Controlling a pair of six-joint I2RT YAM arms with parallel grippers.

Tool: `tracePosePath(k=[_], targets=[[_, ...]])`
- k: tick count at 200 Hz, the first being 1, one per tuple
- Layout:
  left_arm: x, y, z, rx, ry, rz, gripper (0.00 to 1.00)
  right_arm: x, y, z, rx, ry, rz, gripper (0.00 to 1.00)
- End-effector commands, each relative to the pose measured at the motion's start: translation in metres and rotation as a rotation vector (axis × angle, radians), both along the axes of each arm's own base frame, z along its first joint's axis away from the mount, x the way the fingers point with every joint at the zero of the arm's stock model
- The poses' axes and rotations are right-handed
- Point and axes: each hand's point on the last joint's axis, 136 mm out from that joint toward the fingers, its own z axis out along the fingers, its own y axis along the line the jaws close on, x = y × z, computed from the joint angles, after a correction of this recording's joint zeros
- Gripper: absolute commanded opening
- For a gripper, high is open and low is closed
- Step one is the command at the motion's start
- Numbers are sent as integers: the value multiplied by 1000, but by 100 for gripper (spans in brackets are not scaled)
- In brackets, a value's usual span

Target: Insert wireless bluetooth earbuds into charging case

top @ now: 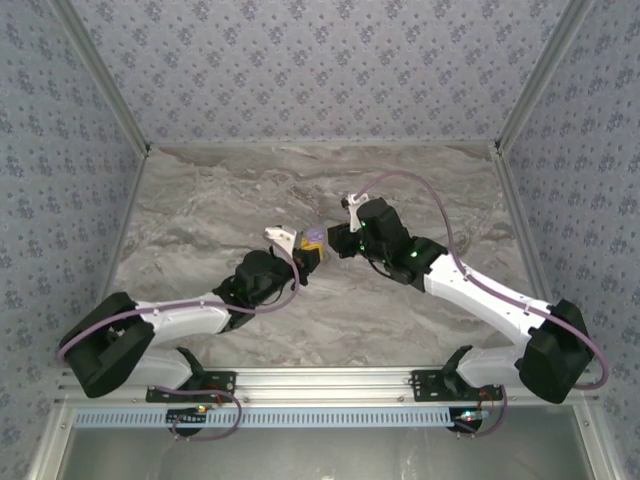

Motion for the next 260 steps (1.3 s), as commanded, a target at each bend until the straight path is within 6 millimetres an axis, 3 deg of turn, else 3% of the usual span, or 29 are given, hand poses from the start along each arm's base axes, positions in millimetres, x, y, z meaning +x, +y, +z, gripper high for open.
tracePosePath(k=[1, 49, 92, 150, 217, 260], targets=[[2, 14, -5, 82, 9, 65, 16, -2, -38, -31, -116, 122, -104, 21], [-7, 26, -7, 154, 28, 61, 16, -13, -73, -108, -230, 356, -136, 21], [-15, 35, -2, 184, 18, 54, 16, -15, -81, -153, -302, 450, -143, 21], [-17, 35, 1, 160, 12, 47, 17, -12, -82, -181, -391, 505, -153, 20], [-15, 30, 0, 149, 22, 37, 17, -12, -88, -199, -503, 530, -172, 20], [-15, 29, 0, 149, 23, 35, 17, -18, -89, -198, -543, 573, -168, 33]])
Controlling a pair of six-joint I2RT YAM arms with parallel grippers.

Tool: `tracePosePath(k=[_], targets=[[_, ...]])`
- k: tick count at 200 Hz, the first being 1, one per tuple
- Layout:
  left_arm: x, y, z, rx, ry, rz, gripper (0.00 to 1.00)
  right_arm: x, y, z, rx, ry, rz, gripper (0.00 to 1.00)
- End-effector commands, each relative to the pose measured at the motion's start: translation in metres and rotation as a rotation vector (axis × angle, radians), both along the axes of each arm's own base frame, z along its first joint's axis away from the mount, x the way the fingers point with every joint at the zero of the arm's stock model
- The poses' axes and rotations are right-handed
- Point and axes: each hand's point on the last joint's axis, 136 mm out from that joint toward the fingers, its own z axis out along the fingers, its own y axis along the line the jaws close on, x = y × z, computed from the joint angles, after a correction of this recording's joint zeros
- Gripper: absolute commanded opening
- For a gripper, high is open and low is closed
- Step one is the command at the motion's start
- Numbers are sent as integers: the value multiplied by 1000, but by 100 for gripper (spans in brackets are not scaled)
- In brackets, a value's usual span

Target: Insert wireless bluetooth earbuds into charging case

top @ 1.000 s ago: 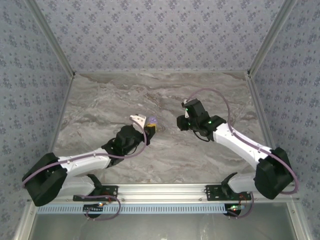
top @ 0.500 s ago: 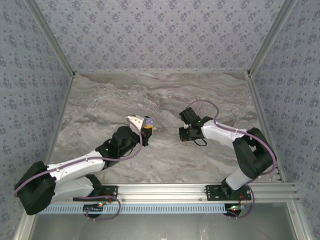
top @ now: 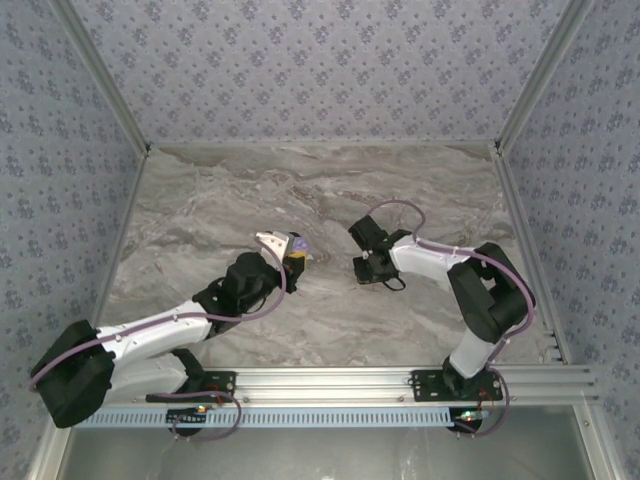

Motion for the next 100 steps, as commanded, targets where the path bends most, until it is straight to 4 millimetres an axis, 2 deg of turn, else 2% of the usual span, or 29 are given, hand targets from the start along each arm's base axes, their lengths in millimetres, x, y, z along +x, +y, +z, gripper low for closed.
tracePosePath(k=[1, 37, 44, 100], targets=[[0, -6, 11, -31, -21, -13, 17, -6, -7, 0, -64, 45, -5, 33], [1, -7, 12, -30, -21, -16, 17, -6, -6, 2, -68, 61, -6, 35], [1, -8, 12, -31, -21, -17, 17, -10, -8, 1, -82, 84, -4, 35], [1, -9, 13, -31, -20, -21, 17, -8, -6, -7, -84, 127, -27, 33]])
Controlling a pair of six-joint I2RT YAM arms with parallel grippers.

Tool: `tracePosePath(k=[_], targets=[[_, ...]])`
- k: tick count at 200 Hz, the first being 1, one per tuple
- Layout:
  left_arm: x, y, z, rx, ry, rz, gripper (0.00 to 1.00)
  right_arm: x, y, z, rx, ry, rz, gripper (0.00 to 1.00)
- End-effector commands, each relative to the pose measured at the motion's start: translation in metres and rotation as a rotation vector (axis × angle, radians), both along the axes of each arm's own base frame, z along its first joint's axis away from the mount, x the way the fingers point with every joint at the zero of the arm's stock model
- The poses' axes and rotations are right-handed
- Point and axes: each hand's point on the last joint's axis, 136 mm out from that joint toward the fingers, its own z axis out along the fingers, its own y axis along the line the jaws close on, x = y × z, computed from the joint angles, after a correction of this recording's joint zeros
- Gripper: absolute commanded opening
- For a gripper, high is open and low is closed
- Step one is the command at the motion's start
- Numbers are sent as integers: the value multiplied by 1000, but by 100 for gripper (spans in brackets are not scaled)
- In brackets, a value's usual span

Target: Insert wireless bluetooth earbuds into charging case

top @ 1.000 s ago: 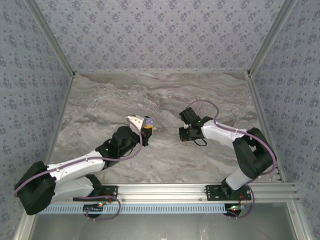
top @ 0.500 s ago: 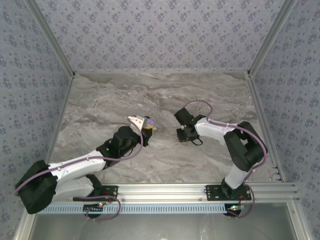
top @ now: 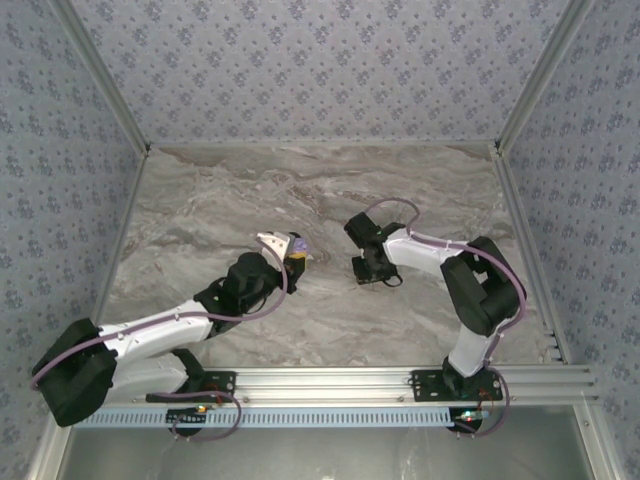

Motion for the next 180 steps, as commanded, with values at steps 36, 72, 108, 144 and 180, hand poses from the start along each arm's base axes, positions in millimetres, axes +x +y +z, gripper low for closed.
tracePosePath(k=[36, 72, 108, 144, 180], targets=[[1, -8, 17, -37, -29, -14, 17, -3, 0, -9, -16, 64, -29, 32], [2, -9, 16, -38, -25, -18, 17, -1, 3, -14, -9, 73, -32, 28], [1, -10, 14, -40, -18, -21, 17, 0, 7, -16, -4, 75, -31, 22], [1, -12, 12, -40, -11, -25, 17, 3, 9, -6, 5, 38, -17, 20], [1, -17, 5, -57, 8, -40, 17, 10, 18, 15, 49, -57, 25, 20]])
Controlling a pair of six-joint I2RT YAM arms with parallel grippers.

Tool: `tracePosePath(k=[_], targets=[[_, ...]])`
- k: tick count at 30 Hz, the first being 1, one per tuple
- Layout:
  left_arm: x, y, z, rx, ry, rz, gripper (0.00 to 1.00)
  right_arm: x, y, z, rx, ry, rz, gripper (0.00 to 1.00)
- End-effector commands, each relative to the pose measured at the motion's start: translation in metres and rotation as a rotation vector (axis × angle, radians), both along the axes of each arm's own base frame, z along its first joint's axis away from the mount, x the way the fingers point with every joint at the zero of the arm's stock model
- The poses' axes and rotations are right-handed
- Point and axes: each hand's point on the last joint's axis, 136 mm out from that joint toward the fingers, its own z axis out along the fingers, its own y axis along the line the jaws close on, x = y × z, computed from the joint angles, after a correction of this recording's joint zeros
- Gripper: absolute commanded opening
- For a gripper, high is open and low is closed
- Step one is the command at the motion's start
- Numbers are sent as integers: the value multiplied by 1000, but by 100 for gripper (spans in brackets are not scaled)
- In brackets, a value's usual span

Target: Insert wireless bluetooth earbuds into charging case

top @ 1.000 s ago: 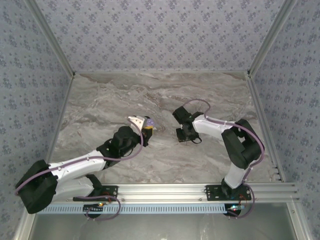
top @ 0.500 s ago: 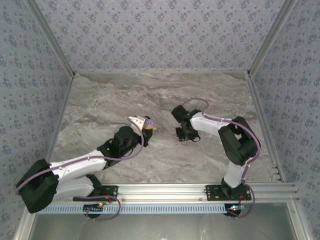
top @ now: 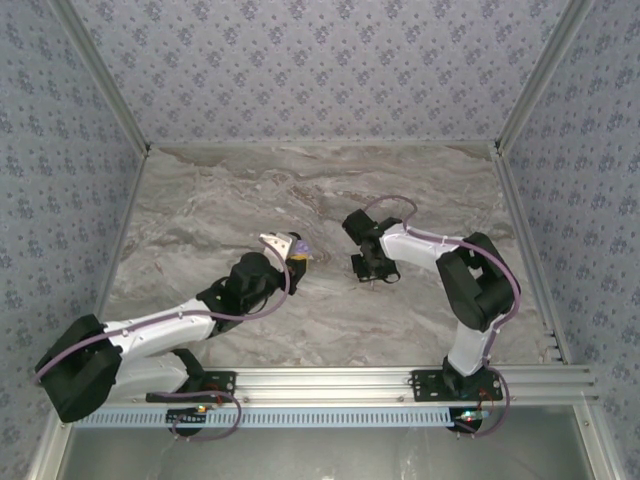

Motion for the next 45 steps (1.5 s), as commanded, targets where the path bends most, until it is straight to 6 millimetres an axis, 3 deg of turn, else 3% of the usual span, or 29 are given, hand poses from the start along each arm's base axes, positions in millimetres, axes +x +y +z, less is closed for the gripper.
tracePosePath(k=[1, 14, 24, 38, 45], targets=[[1, -14, 15, -72, -14, -27, 17, 7, 17, 14, 69, -83, 44, 20], [-4, -44, -12, -148, 43, -140, 17, 13, 42, 86, 297, -331, 114, 19], [-14, -54, -11, -190, -63, -224, 16, 11, 61, 152, 472, -505, 198, 19], [-16, -74, 4, -215, -136, -257, 16, -1, 87, 193, 567, -612, 302, 20], [-14, -80, 14, -250, -150, -252, 16, -5, 95, 201, 583, -640, 323, 20]])
